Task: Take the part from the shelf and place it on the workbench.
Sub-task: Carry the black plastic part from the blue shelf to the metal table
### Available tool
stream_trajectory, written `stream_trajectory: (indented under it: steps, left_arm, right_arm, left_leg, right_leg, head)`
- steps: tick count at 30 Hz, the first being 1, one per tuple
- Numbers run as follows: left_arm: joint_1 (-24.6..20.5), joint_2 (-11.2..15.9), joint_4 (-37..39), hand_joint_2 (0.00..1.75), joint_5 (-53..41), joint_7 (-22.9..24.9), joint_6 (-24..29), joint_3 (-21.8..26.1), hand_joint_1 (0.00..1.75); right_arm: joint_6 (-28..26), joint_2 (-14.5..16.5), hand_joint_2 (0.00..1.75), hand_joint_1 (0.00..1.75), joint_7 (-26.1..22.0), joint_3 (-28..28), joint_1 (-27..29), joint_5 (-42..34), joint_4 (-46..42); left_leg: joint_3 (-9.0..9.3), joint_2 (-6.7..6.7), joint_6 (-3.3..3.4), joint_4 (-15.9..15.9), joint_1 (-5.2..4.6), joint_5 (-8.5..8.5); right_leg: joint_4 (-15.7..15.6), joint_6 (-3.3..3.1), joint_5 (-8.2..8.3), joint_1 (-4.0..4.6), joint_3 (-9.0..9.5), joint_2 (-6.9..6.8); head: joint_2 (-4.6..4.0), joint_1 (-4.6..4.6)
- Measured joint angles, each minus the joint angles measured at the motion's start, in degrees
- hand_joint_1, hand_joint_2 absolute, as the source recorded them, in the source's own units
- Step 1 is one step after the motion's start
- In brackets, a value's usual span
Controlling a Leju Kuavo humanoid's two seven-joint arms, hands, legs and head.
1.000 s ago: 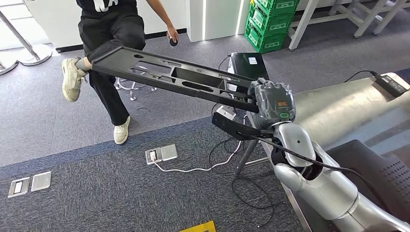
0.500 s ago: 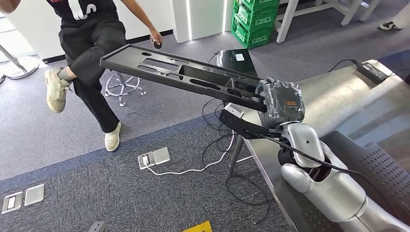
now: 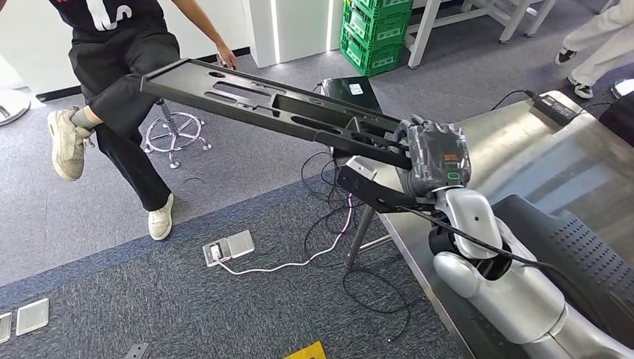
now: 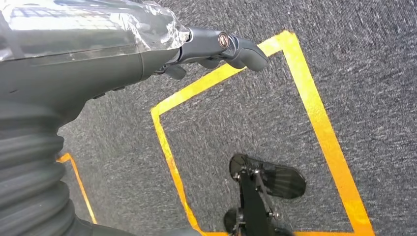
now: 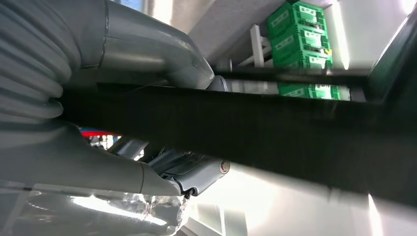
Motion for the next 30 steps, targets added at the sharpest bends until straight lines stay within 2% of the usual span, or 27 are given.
stream_trajectory:
  steps: [1, 2, 4, 5, 6, 8, 10, 12, 14, 15, 16, 17, 19, 20, 21, 22, 25, 27, 29, 30]
  left_arm:
    - [0.02, -0.01, 0.0, 1.75, -0.02, -0.01, 0.01, 0.05, 0.0]
    - [0.03, -0.01, 0.0, 1.75, -0.03, 0.0, 0.02, 0.11, 0.0]
    - [0.0, -0.01, 0.0, 1.75, -0.1, -0.01, 0.02, 0.25, 0.0]
    - [0.0, -0.01, 0.0, 1.75, -0.26, 0.0, 0.02, 0.31, 0.0]
    - [0.0, -0.01, 0.0, 1.75, -0.48, 0.01, 0.02, 0.34, 0.0]
    - [-0.05, -0.02, 0.0, 1.75, -1.17, 0.12, 0.0, 0.37, 0.0]
    - [-0.23, -0.02, -0.01, 1.75, -1.78, 0.28, -0.06, 0.38, 0.0]
    - [-0.44, -0.01, -0.02, 1.75, -2.16, 0.41, -0.14, 0.38, 0.0]
    - [-0.51, -0.01, -0.02, 1.75, -2.32, 0.55, -0.25, 0.39, 0.0]
    - [-0.45, -0.02, -0.02, 1.75, -2.34, 0.64, -0.32, 0.39, 0.0]
    - [-0.36, -0.02, -0.02, 1.75, -2.36, 0.72, -0.43, 0.39, 0.0]
    - [-0.29, -0.02, -0.02, 1.75, -2.4, 0.82, -0.56, 0.39, 0.0]
    - [-0.3, -0.01, -0.02, 1.75, -2.68, 1.01, -0.81, 0.39, 0.0]
    - [-0.35, -0.02, -0.02, 1.75, -2.85, 1.08, -0.92, 0.39, 0.0]
    - [-0.42, -0.03, -0.02, 1.75, -3.08, 1.16, -1.07, 0.39, 0.0]
    - [-0.49, -0.06, -0.02, 1.75, -3.29, 1.21, -1.22, 0.39, 0.0]
    - [-0.76, -0.17, -0.03, 1.75, -3.89, 1.3, -1.48, 0.38, 0.0]
    - [-1.12, -0.2, -0.04, 1.75, -4.26, 1.33, -1.55, 0.38, 0.0]
    - [-1.38, -0.2, -0.04, 1.75, -4.55, 1.36, -1.65, 0.37, 0.0]
    - [-1.41, -0.2, -0.04, 1.75, -4.65, 1.36, -1.72, 0.37, 0.0]
  right_arm:
    - [0.0, 0.0, 1.75, 1.75, 0.01, 0.05, 0.0, 0.0, 0.01]
    - [-0.01, 0.0, 1.75, 1.75, 0.01, 0.09, -0.03, 0.0, 0.01]
    - [-0.03, 0.0, 1.75, 1.75, 0.0, 0.11, -0.17, 0.0, 0.01]
    - [-0.08, 0.01, 1.75, 1.75, -0.01, 0.13, -0.26, -0.01, 0.01]
    - [-0.16, 0.03, 1.75, 1.75, -0.02, 0.14, -0.33, -0.01, 0.01]
    - [-0.55, 0.05, 1.75, 1.75, -0.01, 0.16, -0.38, 0.03, 0.01]
    - [-1.18, 0.09, 1.75, 1.75, 0.03, 0.15, -0.39, 0.19, -0.01]
    - [-1.71, 0.22, 1.75, 1.75, 0.05, 0.16, -0.45, 0.42, -0.01]
    - [-1.85, 0.5, 1.75, 1.75, 0.05, 0.21, -0.51, 0.97, 0.08]
    - [-1.69, 0.69, 1.75, 1.75, 0.05, 0.22, -0.53, 1.63, 0.22]
    - [-1.4, 0.94, 1.75, 1.75, 0.05, 0.2, -0.56, 2.64, 0.47]
    - [-1.07, 1.17, 1.75, 1.75, 0.05, 0.11, -0.61, 3.9, 0.82]
    - [-0.69, 1.66, 1.75, 1.75, 0.05, -0.5, -0.95, 7.02, 2.22]
    - [-0.72, 1.82, 1.75, 1.75, 0.05, -0.94, -1.32, 8.23, 3.2]
    - [-0.85, 1.97, 1.75, 1.75, 0.05, -1.41, -1.77, 9.14, 4.26]
    - [-1.12, 2.03, 1.75, 1.75, 0.1, -1.82, -2.22, 9.55, 5.31]
    - [-2.25, 2.11, 1.75, 1.75, 0.24, -2.98, -3.22, 10.52, 8.16]
    - [-2.77, 2.14, 1.75, 1.75, 0.23, -3.98, -3.96, 11.6, 9.94]
    - [-3.13, 2.16, 1.75, 1.75, 0.22, -5.1, -4.48, 12.26, 11.62]
    - [-3.34, 2.15, 1.75, 1.75, 0.24, -5.64, -4.53, 12.3, 12.38]
  left_leg:
    - [0.04, 0.2, -0.01, 0.01, -0.01, -0.04]
    - [0.13, 0.36, -0.07, 0.02, -0.02, -0.11]
    - [0.34, 0.67, -0.36, 0.02, -0.11, -0.31]
    - [0.38, 0.79, -0.62, 0.03, -0.19, -0.38]
    - [0.39, 0.93, -0.9, 0.02, -0.29, -0.43]
    - [0.44, 1.2, -1.51, -0.12, -0.35, -0.42]
    - [0.45, 1.22, -2.07, 0.48, -0.25, -1.11]
    - [-1.15, 0.79, -2.42, 4.62, -0.21, -3.76]
    - [-4.47, 0.41, -2.57, 11.8, -0.26, -7.04]
    - [-5.8, 0.34, -2.61, 14.45, -0.26, -7.7]
    - [-6.32, 0.27, -2.63, 15.23, -0.26, -7.26]
    - [-5.89, 0.21, -2.63, 13.87, -0.23, -5.76]
    - [-3.13, -0.5, -2.5, 7.02, -0.14, -1.69]
    - [-1.94, -1.03, -2.35, 3.82, -0.12, -0.49]
    - [-1.24, -1.48, -2.14, 1.81, -0.13, 0.07]
    - [-1.11, -1.76, -1.89, 1.13, -0.2, -0.07]
    - [-1.07, -1.2, -0.96, 0.66, -0.2, 0.14]
    - [-0.89, -0.71, -0.36, 0.32, -0.04, 0.35]
    - [-0.84, -0.37, -0.06, 0.28, -0.09, 0.34]
    - [-0.81, -0.21, -0.01, 0.31, -0.12, 0.3]
  right_leg:
    - [-0.31, -0.03, 0.74, -0.06, 0.17, -0.07]
    - [-2.88, -0.15, 2.38, -0.07, 1.47, -0.19]
    - [-10.93, -0.69, 5.67, 0.27, 5.53, -1.01]
    - [-13.95, -1.0, 6.51, 0.53, 7.0, -1.35]
    - [-15.64, -1.25, 6.74, 0.81, 7.76, -1.57]
    - [-16.13, -1.63, 6.62, 1.11, 7.75, -1.23]
    - [-16.73, -2.14, 6.86, 0.8, 8.03, -0.91]
    - [-17.29, -2.62, 7.08, 0.47, 8.42, -0.63]
    - [-17.24, -2.91, 6.99, 0.61, 8.49, -0.22]
    - [-17.12, -3.02, 6.93, 0.67, 8.5, 0.07]
    - [-16.96, -3.07, 6.84, 0.7, 8.5, 0.43]
    - [-16.78, -3.06, 6.74, 0.68, 8.51, 0.82]
    - [-16.27, -2.76, 6.42, 0.64, 8.48, 1.54]
    - [-15.93, -2.53, 6.26, 0.68, 8.32, 1.84]
    - [-15.71, -2.27, 6.19, 0.72, 8.11, 2.08]
    - [-15.59, -2.03, 6.19, 0.75, 7.87, 2.3]
    - [-15.24, -1.33, 6.01, 0.61, 7.46, 2.43]
    - [-11.38, -0.69, 3.75, 0.47, 5.75, 1.23]
    - [-3.93, -0.19, 0.41, 0.24, 2.24, 0.15]
    - [-0.93, -0.11, -0.48, 0.16, 0.68, 0.03]
  head:
    - [0.0, 0.27]
    - [0.0, 0.57]
    - [0.0, 1.19]
    - [0.0, 1.42]
    - [0.0, 1.56]
    - [0.0, 1.65]
    - [0.0, 1.72]
    - [0.0, 1.28]
    - [0.0, 0.52]
    - [0.0, 0.25]
    - [0.0, 0.04]
    - [0.0, -0.16]
    - [0.0, -0.73]
    - [0.0, -1.03]
    - [0.0, -1.26]
    - [0.0, -1.29]
    - [0.0, -1.05]
    - [0.0, -0.63]
    - [0.0, 0.08]
    - [0.0, 0.41]
